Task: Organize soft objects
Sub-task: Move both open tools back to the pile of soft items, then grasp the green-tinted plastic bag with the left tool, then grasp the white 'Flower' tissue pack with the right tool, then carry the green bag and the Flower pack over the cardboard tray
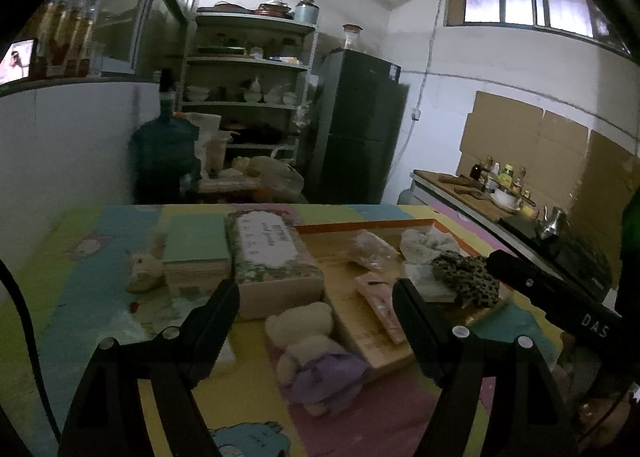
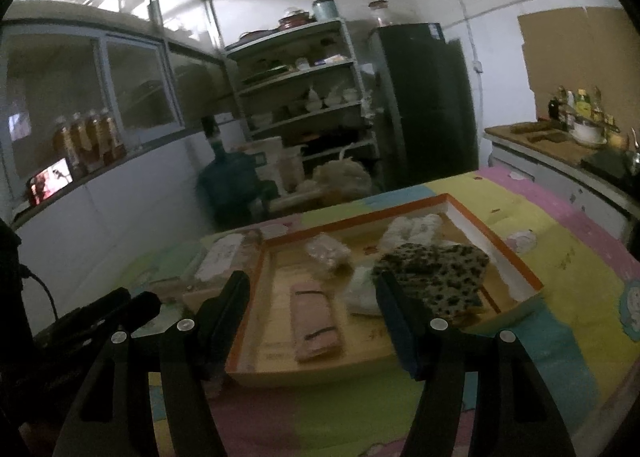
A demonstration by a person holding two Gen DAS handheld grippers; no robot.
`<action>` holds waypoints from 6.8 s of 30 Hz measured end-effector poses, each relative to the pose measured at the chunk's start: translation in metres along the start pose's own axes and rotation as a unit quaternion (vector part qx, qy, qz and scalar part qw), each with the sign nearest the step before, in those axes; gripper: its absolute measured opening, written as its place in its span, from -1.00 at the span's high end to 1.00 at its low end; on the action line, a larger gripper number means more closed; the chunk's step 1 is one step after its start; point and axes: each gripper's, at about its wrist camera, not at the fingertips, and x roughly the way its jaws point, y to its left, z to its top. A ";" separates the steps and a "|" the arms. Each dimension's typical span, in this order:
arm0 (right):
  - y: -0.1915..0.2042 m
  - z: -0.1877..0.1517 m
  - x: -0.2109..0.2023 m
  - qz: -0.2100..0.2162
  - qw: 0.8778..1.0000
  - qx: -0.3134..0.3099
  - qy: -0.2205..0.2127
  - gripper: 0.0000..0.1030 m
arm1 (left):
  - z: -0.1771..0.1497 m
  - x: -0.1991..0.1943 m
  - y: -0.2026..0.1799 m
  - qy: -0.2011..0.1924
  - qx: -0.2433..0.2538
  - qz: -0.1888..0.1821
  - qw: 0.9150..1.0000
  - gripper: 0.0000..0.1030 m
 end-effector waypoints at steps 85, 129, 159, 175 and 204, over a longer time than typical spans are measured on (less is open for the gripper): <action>0.159 -0.056 0.126 0.104 0.977 -0.091 0.160 -0.31 | -0.040 -0.001 0.170 0.035 -0.119 0.090 0.988 0.14; 0.206 -0.069 0.141 0.042 0.972 -0.152 0.173 0.00 | -0.054 -0.027 0.193 0.018 -0.125 0.093 0.988 0.14; 0.144 -0.035 0.078 0.044 0.988 -0.111 0.096 0.00 | -0.024 -0.031 0.106 0.006 -0.052 0.076 0.996 0.14; 0.072 -0.017 0.042 -0.002 0.997 -0.064 0.049 0.00 | -0.005 -0.004 0.033 0.006 -0.006 0.019 1.000 0.14; -0.045 -0.006 0.019 -0.092 0.996 0.017 0.015 0.00 | 0.005 0.062 -0.077 0.033 0.052 -0.057 0.996 0.14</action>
